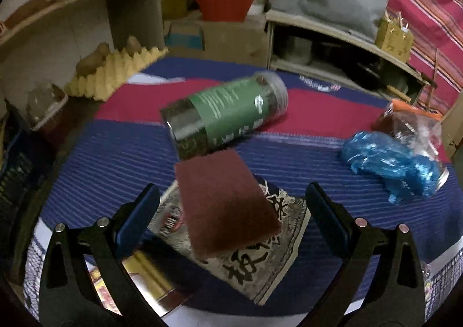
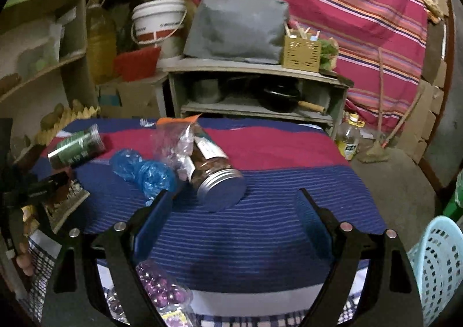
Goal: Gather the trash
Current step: 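Lower the left tool onto the brown scouring pad and close on it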
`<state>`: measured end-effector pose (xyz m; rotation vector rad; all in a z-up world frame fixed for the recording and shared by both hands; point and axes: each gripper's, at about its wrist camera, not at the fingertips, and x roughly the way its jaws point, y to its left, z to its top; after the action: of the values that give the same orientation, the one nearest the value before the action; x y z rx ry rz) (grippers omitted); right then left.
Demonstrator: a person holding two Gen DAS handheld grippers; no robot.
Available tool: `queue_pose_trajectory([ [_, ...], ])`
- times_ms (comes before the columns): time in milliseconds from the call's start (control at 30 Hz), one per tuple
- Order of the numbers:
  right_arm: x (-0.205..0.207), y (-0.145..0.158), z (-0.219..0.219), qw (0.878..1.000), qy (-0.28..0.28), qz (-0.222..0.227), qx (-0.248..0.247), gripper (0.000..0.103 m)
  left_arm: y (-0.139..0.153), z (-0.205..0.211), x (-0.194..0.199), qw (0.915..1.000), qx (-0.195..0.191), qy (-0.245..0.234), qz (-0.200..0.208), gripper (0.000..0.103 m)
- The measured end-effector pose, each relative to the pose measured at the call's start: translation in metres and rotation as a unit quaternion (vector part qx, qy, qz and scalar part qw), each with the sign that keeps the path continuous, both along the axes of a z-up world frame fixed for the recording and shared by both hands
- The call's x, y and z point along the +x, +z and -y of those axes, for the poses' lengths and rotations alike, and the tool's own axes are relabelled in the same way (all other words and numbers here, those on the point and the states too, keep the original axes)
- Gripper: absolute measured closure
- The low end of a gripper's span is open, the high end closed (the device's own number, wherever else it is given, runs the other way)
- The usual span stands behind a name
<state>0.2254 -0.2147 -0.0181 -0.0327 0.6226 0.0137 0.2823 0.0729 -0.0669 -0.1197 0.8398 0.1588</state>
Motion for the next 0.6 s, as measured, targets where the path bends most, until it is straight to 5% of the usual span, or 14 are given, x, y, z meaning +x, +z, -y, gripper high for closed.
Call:
queue_pose_trajectory([
  [267, 0.017, -0.012, -0.018, 1.000, 0.019, -0.016, -0.008, 0.018, -0.020, -0.009, 0.011, 0.9990, -0.009, 0.010, -0.043, 0.006],
  [400, 0.023, -0.015, -0.031, 0.999, 0.033, -0.021, -0.017, 0.018, -0.017, -0.005, 0.009, 0.9994, -0.009, -0.004, -0.034, 0.026],
  [600, 0.034, -0.021, -0.047, 0.998, 0.048, -0.036, -0.022, 0.018, -0.009, -0.008, 0.003, 0.9996, -0.009, -0.018, -0.022, 0.030],
])
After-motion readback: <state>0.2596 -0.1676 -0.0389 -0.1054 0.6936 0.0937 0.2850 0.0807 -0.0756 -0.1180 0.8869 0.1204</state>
